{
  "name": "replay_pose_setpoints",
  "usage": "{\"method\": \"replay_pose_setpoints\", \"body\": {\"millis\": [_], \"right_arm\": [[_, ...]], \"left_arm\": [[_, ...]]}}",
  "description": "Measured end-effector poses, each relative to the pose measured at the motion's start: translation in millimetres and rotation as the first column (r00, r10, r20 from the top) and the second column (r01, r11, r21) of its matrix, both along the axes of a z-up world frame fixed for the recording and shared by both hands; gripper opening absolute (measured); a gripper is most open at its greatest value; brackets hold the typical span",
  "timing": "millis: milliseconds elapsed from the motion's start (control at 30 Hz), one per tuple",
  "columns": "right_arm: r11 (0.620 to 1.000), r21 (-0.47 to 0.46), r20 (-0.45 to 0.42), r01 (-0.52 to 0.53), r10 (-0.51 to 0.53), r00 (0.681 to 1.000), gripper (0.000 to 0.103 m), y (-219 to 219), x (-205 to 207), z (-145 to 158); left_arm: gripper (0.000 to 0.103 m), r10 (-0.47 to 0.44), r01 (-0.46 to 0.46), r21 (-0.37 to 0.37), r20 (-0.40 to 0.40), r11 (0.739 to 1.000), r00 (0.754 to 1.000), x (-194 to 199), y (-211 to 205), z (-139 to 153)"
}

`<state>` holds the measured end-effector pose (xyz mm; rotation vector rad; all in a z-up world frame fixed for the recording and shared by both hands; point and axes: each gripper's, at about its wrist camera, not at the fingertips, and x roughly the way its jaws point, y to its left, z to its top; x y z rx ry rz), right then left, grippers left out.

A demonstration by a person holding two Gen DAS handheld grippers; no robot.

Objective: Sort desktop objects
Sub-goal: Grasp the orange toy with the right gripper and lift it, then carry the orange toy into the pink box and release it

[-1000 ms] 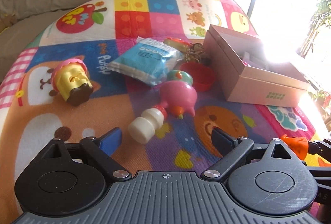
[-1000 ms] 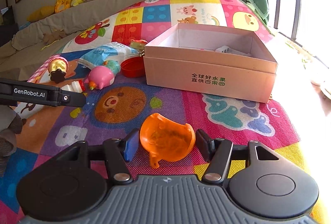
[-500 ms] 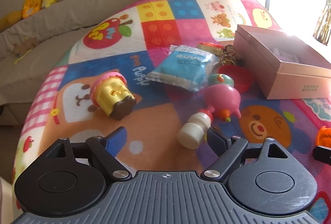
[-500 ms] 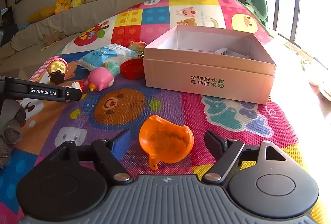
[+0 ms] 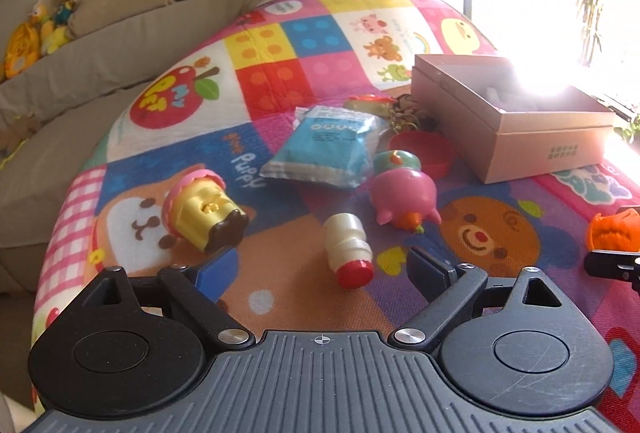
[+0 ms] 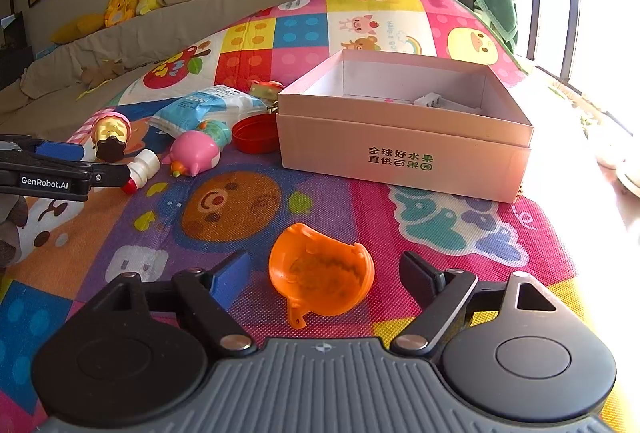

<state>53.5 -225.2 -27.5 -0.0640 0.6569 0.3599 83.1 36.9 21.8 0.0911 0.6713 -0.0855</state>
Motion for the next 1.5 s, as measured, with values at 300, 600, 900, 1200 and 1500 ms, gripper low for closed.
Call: {"method": "replay_pose_setpoints", "body": {"millis": [300,600,900,1200,1500], "right_arm": [[1.0,0.012,-0.007,0.0,0.0,1.0,0.083,-1.0,1.2,0.1],[1.0,0.013,-0.006,0.001,-0.001,1.0,0.083,-1.9,0.7,0.5],[1.0,-0.024,-0.005,0.013,-0.013,1.0,0.083,2.0,0.2,0.4],[0.997,-0.064,-0.009,-0.029,0.029,1.0,0.051,10.4,-7.8,3.6],[0.995,-0.041,0.028,-0.089,0.09,0.996,0.051,-18.5,-20.7,49.1]], "left_arm": [[0.095,-0.216,0.197,-0.253,-0.049,0.947,0.975,-12.7,-23.4,-3.9],[0.092,-0.039,0.039,-0.026,-0.006,0.999,0.999,-9.1,-7.6,1.1],[0.064,0.044,-0.044,-0.02,-0.024,0.999,0.999,11.5,-8.0,-8.0],[0.048,0.046,-0.046,-0.02,-0.019,0.999,0.999,-10.4,-6.9,-3.8],[0.048,-0.056,0.064,-0.089,0.087,0.994,0.995,-24.1,-29.3,43.1]]}}
